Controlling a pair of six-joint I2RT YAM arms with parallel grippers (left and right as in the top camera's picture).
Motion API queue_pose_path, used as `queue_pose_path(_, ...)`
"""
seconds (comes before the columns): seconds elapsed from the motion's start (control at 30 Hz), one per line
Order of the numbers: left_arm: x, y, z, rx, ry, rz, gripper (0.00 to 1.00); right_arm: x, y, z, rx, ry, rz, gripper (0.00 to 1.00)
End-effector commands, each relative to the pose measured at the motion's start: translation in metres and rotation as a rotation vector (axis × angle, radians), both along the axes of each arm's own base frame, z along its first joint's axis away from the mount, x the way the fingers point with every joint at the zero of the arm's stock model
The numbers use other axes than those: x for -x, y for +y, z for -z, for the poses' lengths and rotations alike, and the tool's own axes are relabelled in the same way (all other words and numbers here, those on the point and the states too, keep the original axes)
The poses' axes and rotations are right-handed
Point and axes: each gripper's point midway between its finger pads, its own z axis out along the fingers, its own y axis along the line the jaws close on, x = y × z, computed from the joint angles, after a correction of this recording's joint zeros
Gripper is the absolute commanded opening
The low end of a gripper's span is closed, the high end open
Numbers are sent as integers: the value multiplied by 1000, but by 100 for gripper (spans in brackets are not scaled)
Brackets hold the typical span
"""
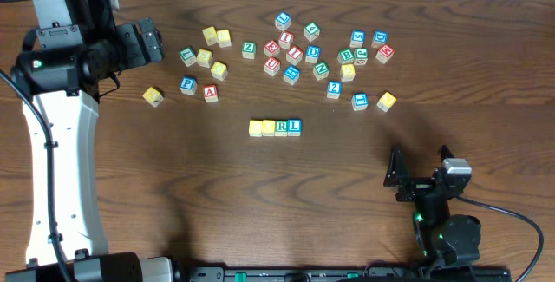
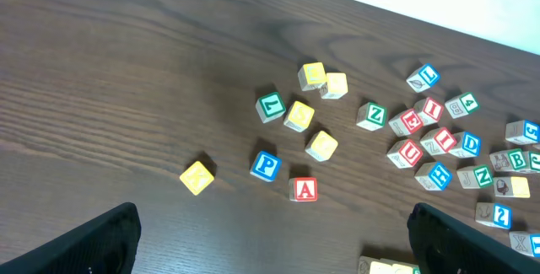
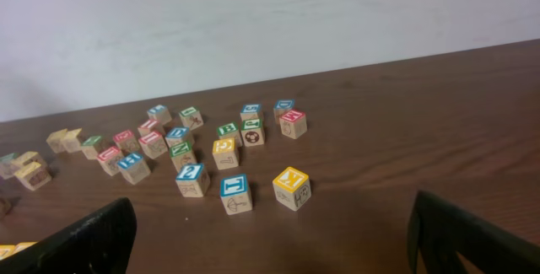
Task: Spell out CORL
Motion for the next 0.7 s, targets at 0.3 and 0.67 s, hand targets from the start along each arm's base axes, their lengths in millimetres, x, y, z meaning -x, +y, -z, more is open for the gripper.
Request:
queue_pose_path(0.3,14,10,-18,-51,-29,-46,99,0,-5,0,14,-3,19,99)
queue_pose_path(0.67,89,-9,-22,-178,-308,3,100,0,-5,0,14,-3,19,99)
